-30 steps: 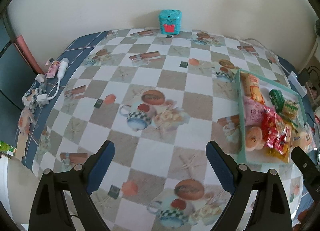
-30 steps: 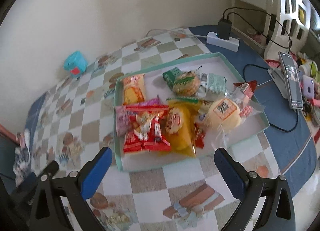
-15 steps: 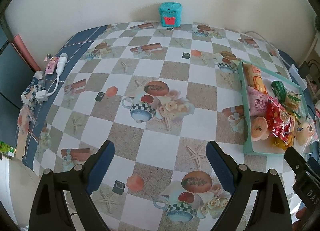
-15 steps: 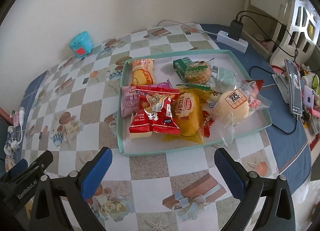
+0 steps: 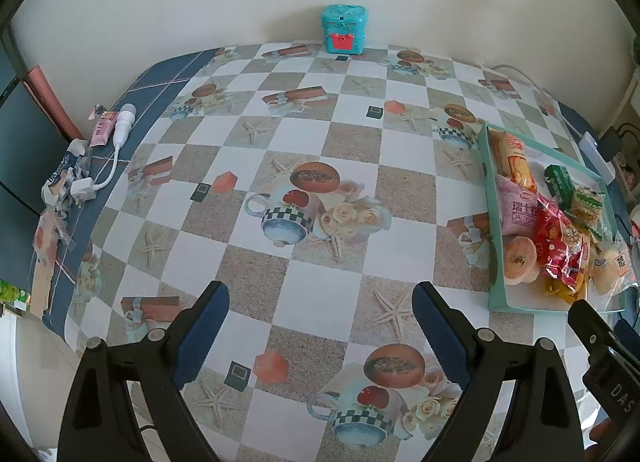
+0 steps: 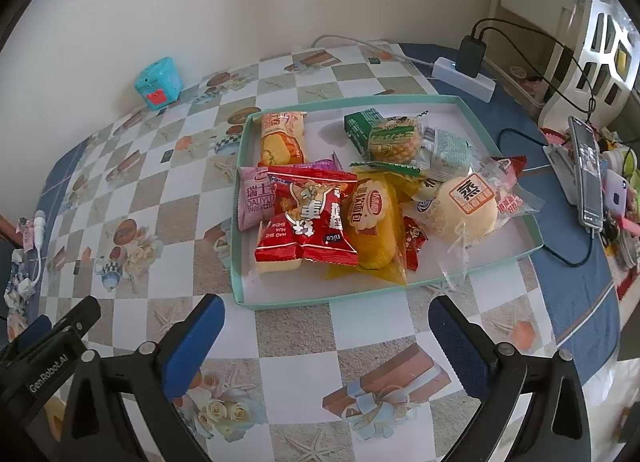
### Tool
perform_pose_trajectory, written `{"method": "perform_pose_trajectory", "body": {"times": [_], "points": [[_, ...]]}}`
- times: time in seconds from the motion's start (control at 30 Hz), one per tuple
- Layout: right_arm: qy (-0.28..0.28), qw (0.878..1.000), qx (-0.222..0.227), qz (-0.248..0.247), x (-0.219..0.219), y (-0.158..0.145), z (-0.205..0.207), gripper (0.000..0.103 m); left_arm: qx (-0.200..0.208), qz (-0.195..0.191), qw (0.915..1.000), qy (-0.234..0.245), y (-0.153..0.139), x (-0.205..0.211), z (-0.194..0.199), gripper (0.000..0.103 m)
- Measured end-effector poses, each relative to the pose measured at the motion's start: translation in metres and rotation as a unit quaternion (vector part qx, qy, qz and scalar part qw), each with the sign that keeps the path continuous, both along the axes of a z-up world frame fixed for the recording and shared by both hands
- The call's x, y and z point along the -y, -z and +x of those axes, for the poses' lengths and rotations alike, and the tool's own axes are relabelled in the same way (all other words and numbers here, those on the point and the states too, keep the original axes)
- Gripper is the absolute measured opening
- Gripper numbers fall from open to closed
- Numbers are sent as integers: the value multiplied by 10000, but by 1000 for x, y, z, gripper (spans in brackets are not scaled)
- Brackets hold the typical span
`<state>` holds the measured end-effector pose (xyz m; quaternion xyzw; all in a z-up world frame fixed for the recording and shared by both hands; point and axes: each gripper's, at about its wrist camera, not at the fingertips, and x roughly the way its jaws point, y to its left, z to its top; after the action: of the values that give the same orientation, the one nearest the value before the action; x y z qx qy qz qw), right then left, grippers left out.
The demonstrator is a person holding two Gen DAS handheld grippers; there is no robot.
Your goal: Organize snacks
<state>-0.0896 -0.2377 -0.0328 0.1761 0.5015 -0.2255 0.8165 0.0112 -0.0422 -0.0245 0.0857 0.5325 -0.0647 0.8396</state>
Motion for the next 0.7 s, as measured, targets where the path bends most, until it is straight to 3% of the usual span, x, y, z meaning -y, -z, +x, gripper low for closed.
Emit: {"method": "perform_pose_trajectory", "body": {"times": [0.7], "points": [[-43, 10000, -10, -12, -2, 0, 0, 103, -36, 55, 10000, -39, 3, -1, 1, 93]]}}
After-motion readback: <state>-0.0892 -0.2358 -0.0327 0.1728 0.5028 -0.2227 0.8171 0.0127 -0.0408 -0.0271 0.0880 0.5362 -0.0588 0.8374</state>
